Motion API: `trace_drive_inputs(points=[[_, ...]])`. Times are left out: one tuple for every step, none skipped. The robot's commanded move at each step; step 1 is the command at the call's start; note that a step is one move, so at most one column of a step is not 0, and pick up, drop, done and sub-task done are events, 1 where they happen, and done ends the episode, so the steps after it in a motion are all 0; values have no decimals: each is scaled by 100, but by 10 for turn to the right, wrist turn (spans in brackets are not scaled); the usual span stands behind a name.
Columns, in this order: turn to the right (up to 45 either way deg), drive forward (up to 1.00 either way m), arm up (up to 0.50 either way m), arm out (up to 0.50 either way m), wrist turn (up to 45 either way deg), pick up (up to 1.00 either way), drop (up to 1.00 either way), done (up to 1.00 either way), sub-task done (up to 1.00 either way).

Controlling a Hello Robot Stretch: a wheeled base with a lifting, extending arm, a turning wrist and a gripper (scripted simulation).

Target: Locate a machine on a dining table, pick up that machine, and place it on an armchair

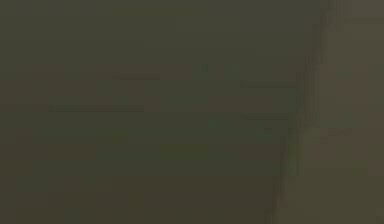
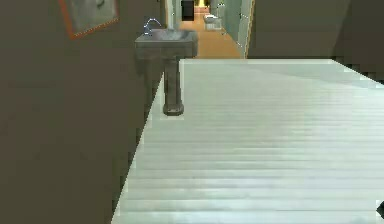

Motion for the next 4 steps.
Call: trace_drive_inputs(points=[[450,0,0,0,0,0,0,0,0],[450,0,0,0,0,0,0,0,0],[330,0,0,0,0,0,0,0,0],[30,0,0,0,0,0,0,0,0]])
